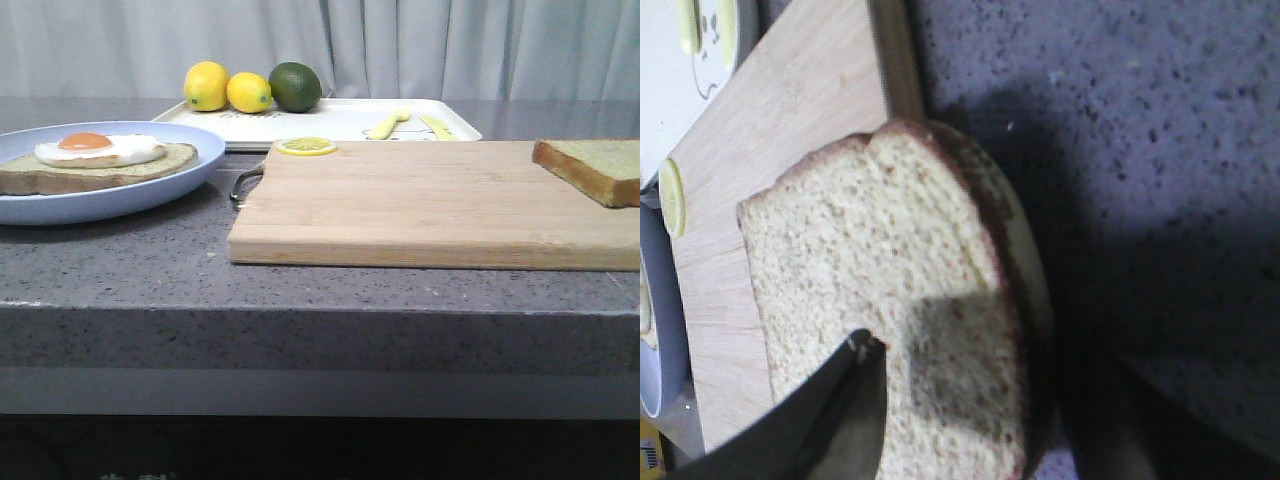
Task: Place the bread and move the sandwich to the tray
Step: 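Grasp the bread slice edge with the right gripper and tilt it up, then lift the bread slice with the right gripper and carry it toward the plate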
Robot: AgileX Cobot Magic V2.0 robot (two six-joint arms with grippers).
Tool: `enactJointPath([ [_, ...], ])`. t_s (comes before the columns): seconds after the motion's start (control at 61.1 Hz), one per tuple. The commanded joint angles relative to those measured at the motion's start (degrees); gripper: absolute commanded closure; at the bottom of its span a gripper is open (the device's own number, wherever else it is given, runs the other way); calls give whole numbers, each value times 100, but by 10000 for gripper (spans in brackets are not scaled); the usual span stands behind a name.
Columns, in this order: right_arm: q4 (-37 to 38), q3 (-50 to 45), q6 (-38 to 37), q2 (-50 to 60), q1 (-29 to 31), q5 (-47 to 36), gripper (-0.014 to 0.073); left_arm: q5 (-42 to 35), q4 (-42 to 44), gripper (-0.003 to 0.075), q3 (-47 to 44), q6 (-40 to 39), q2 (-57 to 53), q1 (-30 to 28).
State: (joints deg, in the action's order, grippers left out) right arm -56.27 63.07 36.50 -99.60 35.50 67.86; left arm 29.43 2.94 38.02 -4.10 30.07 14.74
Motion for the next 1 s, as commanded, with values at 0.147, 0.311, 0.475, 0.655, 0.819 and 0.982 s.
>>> enactJointPath([
  [0.147,-477,170,188,169,27,733,374,-454,11,229,156,0,63,43],
  [0.311,-513,170,188,169,27,782,482,-454,45,229,156,0,63,43],
  [0.475,-673,177,188,249,27,892,510,-454,80,229,156,0,63,43],
  [0.655,-693,177,193,488,27,892,509,-454,115,229,156,0,63,43],
  [0.819,-901,177,193,730,27,892,509,-454,127,229,156,0,63,43],
  [0.982,-1102,177,193,997,27,892,509,-454,139,229,156,0,63,43],
])
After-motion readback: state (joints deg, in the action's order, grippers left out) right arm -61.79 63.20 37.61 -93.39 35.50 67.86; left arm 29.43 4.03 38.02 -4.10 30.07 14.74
